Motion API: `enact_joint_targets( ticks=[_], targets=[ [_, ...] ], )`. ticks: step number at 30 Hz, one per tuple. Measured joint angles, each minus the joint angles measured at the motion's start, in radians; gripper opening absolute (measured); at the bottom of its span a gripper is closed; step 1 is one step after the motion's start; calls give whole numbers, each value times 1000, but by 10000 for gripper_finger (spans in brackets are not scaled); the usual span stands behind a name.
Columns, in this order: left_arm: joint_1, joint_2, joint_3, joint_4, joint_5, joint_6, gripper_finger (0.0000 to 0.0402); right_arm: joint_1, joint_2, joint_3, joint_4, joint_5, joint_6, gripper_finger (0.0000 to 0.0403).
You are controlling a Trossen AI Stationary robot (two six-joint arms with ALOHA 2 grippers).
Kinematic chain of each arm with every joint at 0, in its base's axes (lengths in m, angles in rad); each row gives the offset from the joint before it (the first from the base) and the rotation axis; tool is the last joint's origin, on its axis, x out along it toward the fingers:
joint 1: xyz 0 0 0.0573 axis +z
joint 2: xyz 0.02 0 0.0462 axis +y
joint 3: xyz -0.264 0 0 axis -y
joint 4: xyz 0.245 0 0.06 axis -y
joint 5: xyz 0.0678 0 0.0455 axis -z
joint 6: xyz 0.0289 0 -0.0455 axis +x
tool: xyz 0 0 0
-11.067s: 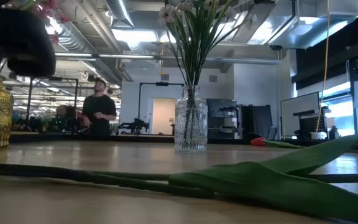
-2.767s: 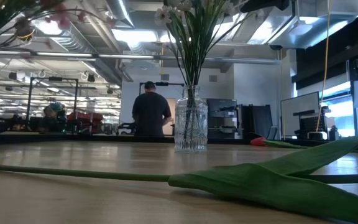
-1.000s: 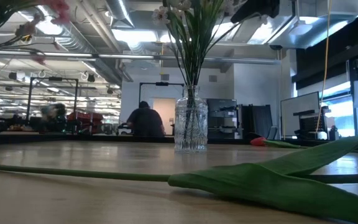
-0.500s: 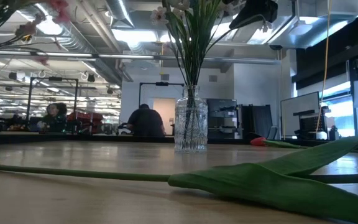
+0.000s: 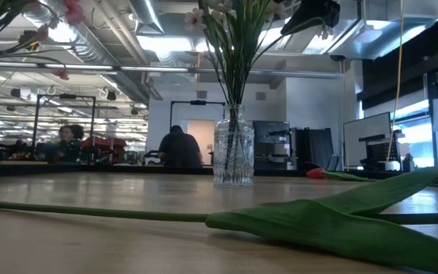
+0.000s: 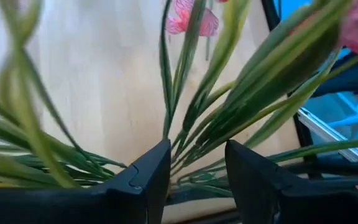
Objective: Sort flowers into vase by color
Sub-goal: Put the pink flowers into the yellow vase, then adjust the yellow vase
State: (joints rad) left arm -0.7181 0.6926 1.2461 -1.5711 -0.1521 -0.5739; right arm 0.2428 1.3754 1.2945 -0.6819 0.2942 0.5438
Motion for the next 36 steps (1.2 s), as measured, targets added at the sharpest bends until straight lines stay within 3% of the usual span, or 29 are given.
enact_joint_targets(
  ticks=[8, 15, 24, 29, 33, 36],
  targets=[
    [0, 23, 90, 51, -39, -79, 149, 0, 0, 0, 0, -8, -9, 326],
    [0, 40, 155, 0, 191, -189, 149, -1, 0, 0, 0, 2, -26, 326],
    [0, 48, 247, 54, 134, -322, 149, -1, -1, 0, 0, 27, -30, 326],
    [0, 50, 403, 72, 104, -416, 149, -1, -1, 0, 0, 28, -28, 326],
    [0, 50, 509, 242, 73, -421, 148, -1, -1, 0, 0, 28, -27, 326],
    [0, 55, 499, 406, 142, -389, 139, -1, -1, 0, 0, 28, -26, 326]
  ],
)
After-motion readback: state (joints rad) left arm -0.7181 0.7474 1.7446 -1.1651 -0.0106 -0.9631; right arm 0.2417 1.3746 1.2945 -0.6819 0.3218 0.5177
